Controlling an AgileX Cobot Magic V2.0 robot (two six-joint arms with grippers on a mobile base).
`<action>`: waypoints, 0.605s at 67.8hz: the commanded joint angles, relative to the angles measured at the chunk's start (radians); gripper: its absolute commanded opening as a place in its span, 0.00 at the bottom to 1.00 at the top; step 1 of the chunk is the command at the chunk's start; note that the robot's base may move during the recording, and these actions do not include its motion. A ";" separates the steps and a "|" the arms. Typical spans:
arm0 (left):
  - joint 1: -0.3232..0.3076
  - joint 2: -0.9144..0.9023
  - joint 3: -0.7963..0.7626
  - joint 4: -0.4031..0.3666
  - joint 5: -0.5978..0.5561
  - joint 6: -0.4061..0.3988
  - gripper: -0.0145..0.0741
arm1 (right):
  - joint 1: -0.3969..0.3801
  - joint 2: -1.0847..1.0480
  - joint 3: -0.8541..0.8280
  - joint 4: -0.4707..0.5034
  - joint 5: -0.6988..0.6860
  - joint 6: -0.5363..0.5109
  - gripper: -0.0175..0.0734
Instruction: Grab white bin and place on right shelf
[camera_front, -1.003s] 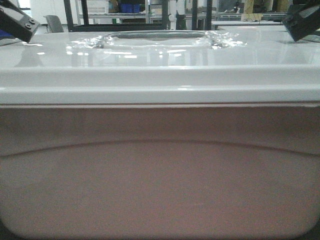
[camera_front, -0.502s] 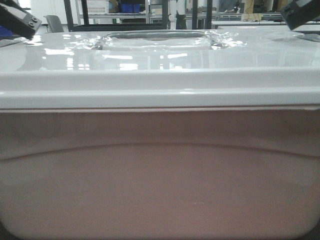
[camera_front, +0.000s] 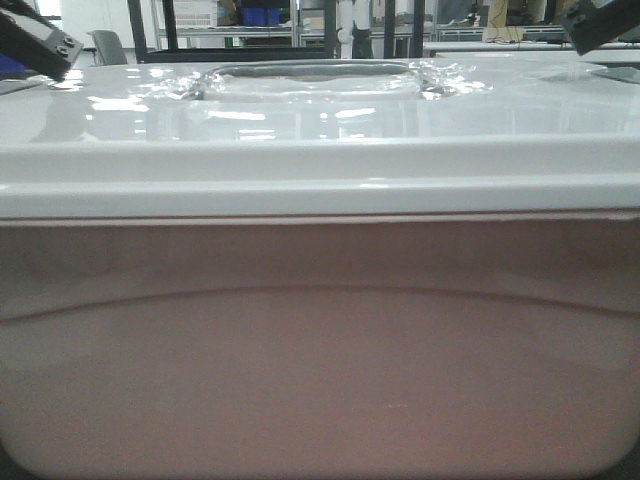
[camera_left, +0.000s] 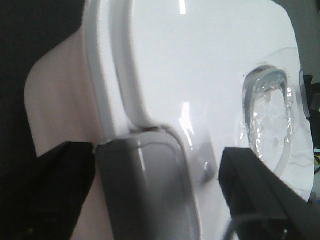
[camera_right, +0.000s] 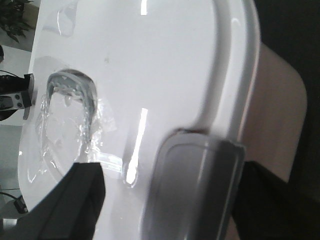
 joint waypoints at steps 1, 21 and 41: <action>-0.008 -0.019 -0.021 -0.065 0.042 0.005 0.59 | -0.001 -0.018 -0.033 0.091 0.119 -0.016 0.84; -0.008 -0.019 -0.021 -0.065 0.046 0.005 0.44 | -0.001 -0.018 -0.033 0.091 0.119 -0.016 0.75; -0.008 -0.019 -0.021 -0.065 0.046 0.005 0.43 | -0.001 -0.018 -0.033 0.091 0.119 -0.016 0.67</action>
